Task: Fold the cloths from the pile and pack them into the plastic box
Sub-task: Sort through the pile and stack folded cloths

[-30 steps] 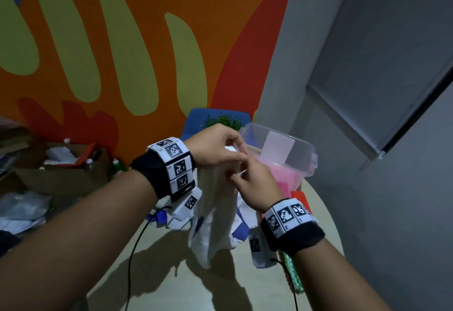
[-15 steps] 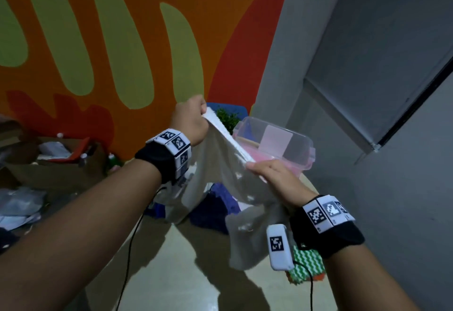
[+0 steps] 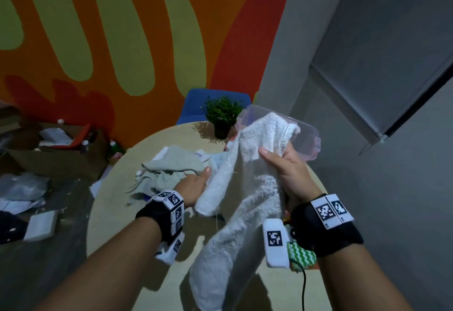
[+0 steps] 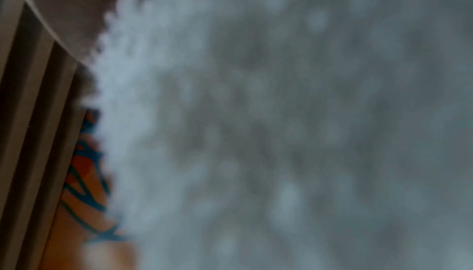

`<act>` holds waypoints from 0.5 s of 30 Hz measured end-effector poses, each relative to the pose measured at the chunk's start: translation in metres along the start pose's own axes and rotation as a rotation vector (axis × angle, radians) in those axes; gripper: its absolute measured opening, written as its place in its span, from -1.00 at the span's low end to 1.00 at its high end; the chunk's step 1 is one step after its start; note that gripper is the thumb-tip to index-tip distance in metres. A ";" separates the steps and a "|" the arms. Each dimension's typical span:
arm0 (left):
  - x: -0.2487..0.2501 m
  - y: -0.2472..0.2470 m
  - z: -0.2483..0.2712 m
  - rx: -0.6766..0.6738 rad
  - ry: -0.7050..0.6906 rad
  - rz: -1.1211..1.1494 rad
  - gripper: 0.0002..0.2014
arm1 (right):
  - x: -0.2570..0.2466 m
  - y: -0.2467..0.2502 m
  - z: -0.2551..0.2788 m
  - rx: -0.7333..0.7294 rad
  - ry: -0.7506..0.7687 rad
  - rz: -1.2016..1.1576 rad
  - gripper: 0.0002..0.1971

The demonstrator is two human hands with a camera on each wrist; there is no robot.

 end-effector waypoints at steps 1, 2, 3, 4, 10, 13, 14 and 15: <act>-0.002 -0.009 0.004 -0.058 0.067 0.126 -0.08 | 0.000 -0.002 -0.002 0.004 -0.003 -0.006 -0.59; -0.004 -0.019 0.006 -0.104 0.124 0.284 -0.04 | -0.001 -0.005 -0.004 0.011 -0.002 -0.002 -0.61; -0.002 -0.030 0.007 -0.151 0.146 0.449 -0.04 | -0.002 -0.007 -0.005 0.018 -0.003 0.004 -0.62; 0.003 -0.041 0.008 -0.202 0.151 0.610 -0.04 | -0.003 -0.008 -0.007 0.030 -0.004 0.004 -0.60; 0.050 -0.040 -0.003 -0.006 -0.027 1.073 -0.79 | -0.011 -0.004 -0.008 0.089 0.012 -0.086 -0.46; 0.060 -0.034 -0.010 0.013 -0.009 0.881 -0.85 | -0.016 0.003 -0.008 0.090 0.015 -0.175 -0.26; 0.060 -0.038 -0.011 -0.030 0.019 0.812 -0.81 | -0.019 0.001 -0.009 0.094 0.021 -0.171 -0.18; 0.059 -0.044 -0.012 -0.068 0.042 0.786 -0.72 | -0.020 0.000 -0.010 0.102 0.032 -0.156 -0.12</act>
Point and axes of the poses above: each hand's wrist, its own z-axis away from the middle knuckle, its own y-axis out of the back of the hand, x = y × z, the point moved 4 cm from there along -z, towards the middle knuckle, and after that the axes turned 8 degrees about -y, right-handed, at the moved point
